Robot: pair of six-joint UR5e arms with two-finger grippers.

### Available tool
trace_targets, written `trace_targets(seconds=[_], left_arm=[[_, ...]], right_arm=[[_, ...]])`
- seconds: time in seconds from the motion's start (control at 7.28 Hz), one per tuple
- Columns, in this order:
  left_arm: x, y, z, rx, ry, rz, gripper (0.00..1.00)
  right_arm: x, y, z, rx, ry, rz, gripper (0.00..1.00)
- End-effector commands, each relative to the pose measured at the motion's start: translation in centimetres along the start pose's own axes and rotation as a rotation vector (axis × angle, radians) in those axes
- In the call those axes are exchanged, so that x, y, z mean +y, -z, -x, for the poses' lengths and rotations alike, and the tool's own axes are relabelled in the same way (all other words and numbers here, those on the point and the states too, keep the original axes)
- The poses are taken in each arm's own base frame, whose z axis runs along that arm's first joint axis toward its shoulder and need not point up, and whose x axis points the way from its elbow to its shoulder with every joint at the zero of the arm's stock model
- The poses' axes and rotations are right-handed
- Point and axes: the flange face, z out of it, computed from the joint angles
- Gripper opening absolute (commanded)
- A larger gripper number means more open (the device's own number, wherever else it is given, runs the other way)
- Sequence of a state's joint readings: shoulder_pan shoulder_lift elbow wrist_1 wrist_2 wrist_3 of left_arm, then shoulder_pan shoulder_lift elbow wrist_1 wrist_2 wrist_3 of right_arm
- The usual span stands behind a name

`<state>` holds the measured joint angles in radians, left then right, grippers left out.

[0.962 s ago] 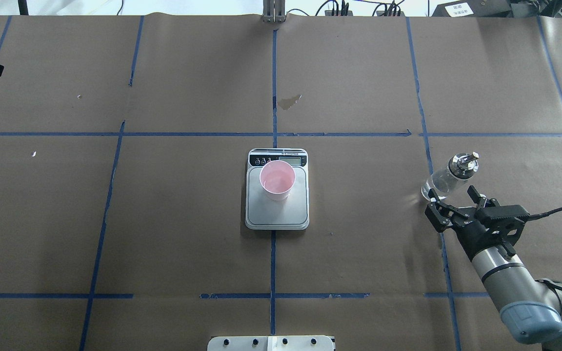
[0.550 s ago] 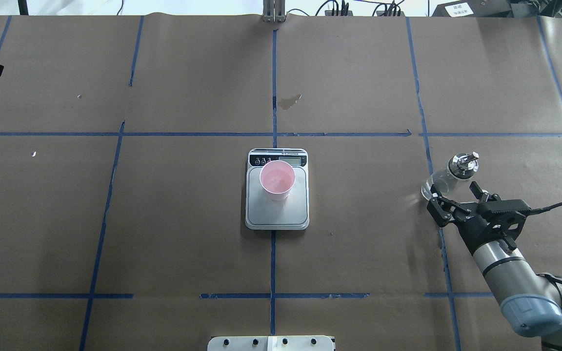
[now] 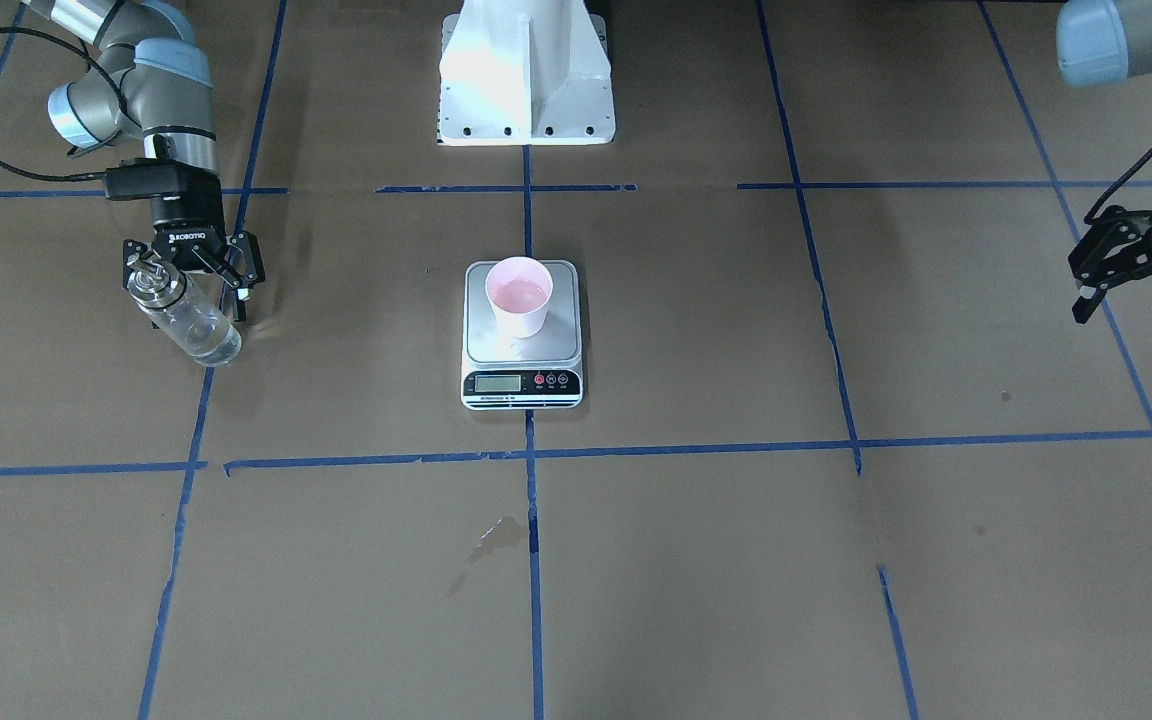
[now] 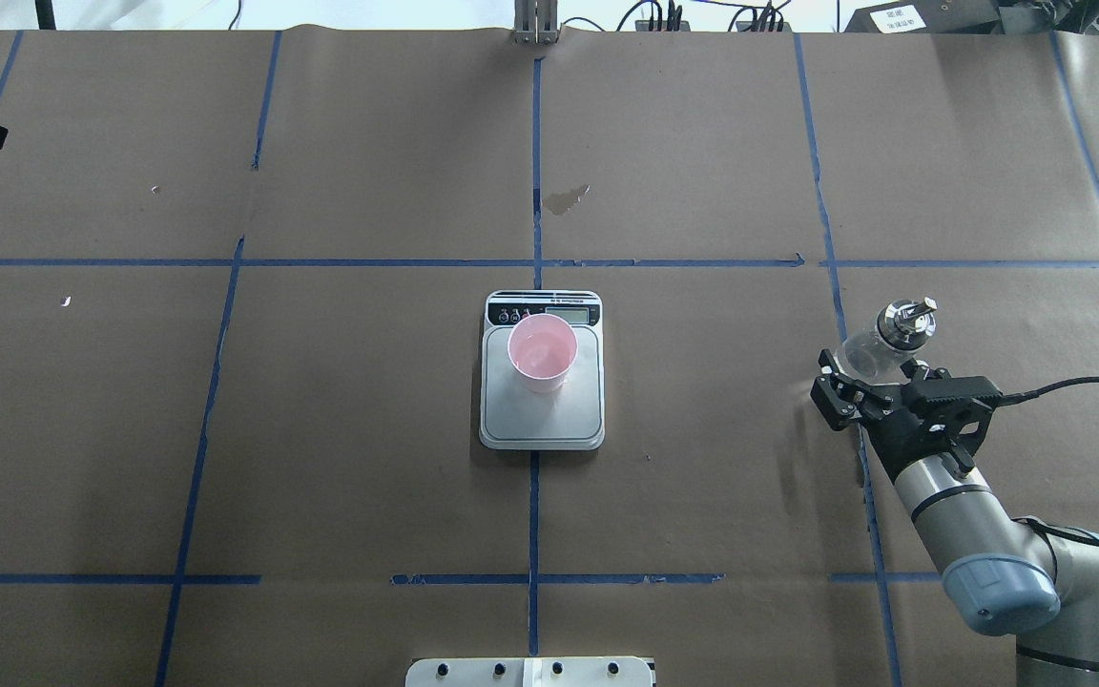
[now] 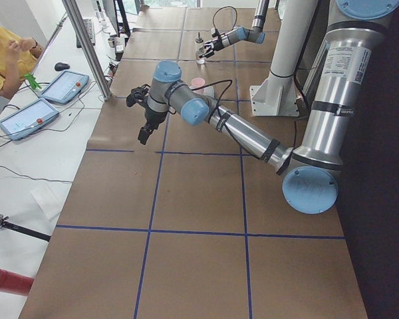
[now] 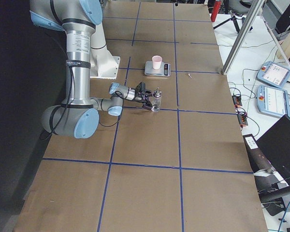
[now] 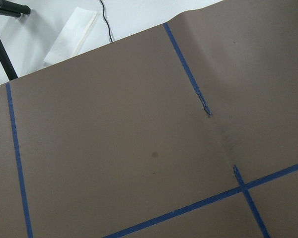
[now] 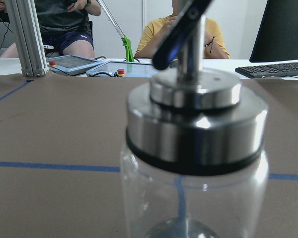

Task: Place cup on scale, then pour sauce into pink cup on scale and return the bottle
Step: 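Lift the bottle with the right gripper and carry it over the cup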

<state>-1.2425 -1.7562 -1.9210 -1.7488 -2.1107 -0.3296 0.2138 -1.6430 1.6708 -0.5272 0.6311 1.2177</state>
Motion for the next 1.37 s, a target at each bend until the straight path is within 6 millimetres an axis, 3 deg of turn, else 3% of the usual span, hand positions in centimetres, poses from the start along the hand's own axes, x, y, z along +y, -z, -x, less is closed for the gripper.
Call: trace_targets(seconds=[0.0, 0.14, 0.27, 0.41, 0.55, 0.69, 0.82, 1.1, 1.24], left_arm=[[0.0, 0.0, 0.0, 0.000, 0.000, -0.001, 1.00], [0.0, 0.0, 0.0, 0.000, 0.000, 0.000, 1.00], [0.0, 0.0, 0.0, -0.002, 0.000, 0.000, 1.00], [0.0, 0.0, 0.0, -0.002, 0.000, 0.000, 1.00], [0.0, -0.1, 0.1, -0.002, 0.001, 0.001, 1.00], [0.0, 0.0, 0.0, 0.000, 0.000, 0.000, 1.00], [0.0, 0.0, 0.0, 0.000, 0.000, 0.000, 1.00], [0.1, -0.1, 0.1, -0.001, 0.002, 0.003, 1.00], [0.1, 0.0, 0.2, -0.003, 0.003, 0.001, 1.00]], right_arm=[[0.1, -0.3, -0.1, 0.003, 0.021, 0.003, 0.93], [0.1, -0.2, -0.2, 0.001, 0.025, 0.003, 0.49], [-0.1, -0.3, -0.5, 0.007, 0.026, -0.003, 0.13], [-1.7, -0.4, -0.2, -0.008, -0.013, -0.027, 0.00], [-4.7, -0.2, 0.4, -0.029, 0.040, -0.066, 0.00], [-5.9, 0.1, 0.7, -0.031, 0.084, -0.081, 0.00], [-5.5, -0.2, 0.8, 0.002, 0.140, -0.063, 0.00], [-7.4, 0.6, 5.2, 0.039, 0.281, 0.005, 0.00], [-8.6, 0.2, 9.0, 0.075, 0.330, 0.024, 0.00]])
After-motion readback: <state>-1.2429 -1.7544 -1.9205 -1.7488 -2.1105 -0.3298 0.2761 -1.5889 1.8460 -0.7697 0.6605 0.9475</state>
